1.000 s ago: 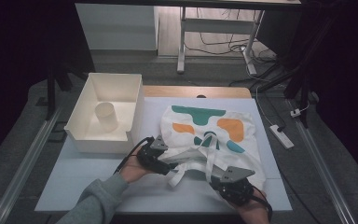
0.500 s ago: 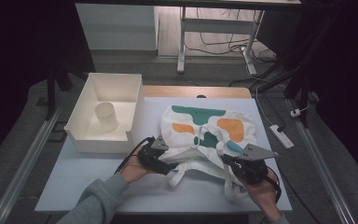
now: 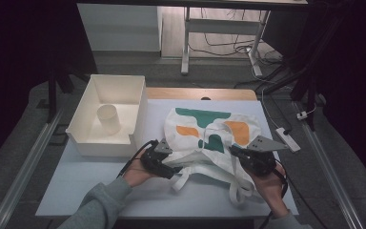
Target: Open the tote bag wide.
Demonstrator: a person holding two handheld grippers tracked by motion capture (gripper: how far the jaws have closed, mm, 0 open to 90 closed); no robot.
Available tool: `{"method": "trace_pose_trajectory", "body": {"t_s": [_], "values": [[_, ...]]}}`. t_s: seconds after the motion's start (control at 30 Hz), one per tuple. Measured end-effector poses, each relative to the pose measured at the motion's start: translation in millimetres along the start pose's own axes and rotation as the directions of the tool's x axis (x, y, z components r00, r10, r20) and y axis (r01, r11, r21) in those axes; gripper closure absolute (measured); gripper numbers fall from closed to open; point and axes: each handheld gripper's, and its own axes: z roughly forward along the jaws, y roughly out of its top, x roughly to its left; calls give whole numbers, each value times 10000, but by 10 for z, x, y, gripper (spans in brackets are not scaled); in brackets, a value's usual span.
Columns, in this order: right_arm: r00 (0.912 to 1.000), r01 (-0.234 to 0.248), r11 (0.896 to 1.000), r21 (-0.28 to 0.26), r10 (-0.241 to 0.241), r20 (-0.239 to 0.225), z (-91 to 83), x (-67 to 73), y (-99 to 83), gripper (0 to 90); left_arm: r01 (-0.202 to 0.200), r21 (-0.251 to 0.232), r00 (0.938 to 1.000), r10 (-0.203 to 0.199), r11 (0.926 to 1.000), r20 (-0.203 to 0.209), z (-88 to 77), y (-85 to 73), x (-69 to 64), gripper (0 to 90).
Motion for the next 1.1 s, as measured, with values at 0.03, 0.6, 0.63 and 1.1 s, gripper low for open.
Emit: {"method": "trace_pose_trajectory", "body": {"t_s": [0.03,0.6,0.63,1.1], "values": [[9999,-126,9998,-146,126,21,-18,-21,23,890,8,-5,10000,-8,10000,-3,0,0,0,229],[9883,-807,9944,-680,887,1241,119,-583,142,889,-67,64,10000,67,10000,-5,9,0,2,228],[9876,-841,9945,-632,917,1276,150,-611,138,890,-67,68,10000,68,10000,-9,9,0,1,228],[9765,-1489,9874,533,1383,1650,603,-955,-84,889,-66,146,10000,67,9999,-16,19,-7,-3,225]]}}
